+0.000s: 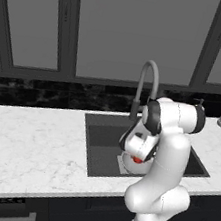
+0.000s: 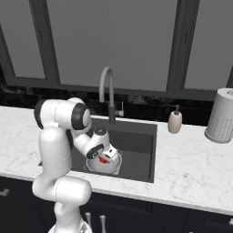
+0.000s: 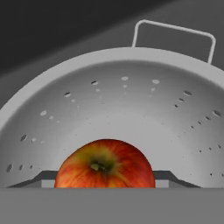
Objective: Put the colander in the sink, put the apple in the colander, and turn on the sink faucet and pour water over the colander.
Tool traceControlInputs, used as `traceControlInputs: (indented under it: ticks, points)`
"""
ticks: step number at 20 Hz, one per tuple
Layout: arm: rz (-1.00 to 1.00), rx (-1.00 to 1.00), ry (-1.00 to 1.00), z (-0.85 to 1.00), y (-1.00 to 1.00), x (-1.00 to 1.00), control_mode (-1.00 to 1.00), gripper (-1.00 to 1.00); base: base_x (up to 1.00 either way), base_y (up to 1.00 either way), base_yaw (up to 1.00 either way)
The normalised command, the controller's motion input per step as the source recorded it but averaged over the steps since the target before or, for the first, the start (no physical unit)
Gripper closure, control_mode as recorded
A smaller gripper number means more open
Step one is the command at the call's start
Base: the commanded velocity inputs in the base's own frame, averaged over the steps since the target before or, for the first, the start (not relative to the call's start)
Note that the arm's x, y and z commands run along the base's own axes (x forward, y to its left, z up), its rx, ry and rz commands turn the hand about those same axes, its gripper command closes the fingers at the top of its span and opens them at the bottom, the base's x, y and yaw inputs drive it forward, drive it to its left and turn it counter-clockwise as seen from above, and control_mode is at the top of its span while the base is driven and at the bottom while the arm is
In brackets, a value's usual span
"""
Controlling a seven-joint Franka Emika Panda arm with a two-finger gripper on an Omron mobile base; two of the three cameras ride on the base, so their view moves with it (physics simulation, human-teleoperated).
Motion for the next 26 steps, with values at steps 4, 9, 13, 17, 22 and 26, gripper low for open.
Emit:
traceControlInputs:
  ticks: [4,9,13,17,22,26]
  points:
    - [0.00,0.00,0.00,-0.16,0.10,0.08,-1.00,1.00,0.00,0.00,0.00]
    - [0.00,0.00,0.00,-0.10,0.01,0.15,-1.00,-1.00,0.00,0.00,0.00]
    - [0.00,0.00,0.00,-0.10,0.00,0.15,-1.00,-1.00,0.00,0.00,0.00]
    - [0.00,0.00,0.00,0.00,0.00,0.02,-1.00,-1.00,0.00,0.00,0.00]
    - [0.00,0.00,0.00,0.16,0.00,0.00,-1.00,-1.00,0.00,0.00,0.00]
    - [0.00,0.00,-0.02,0.53,-0.01,-0.06,-1.00,-1.00,0.00,0.00,0.00]
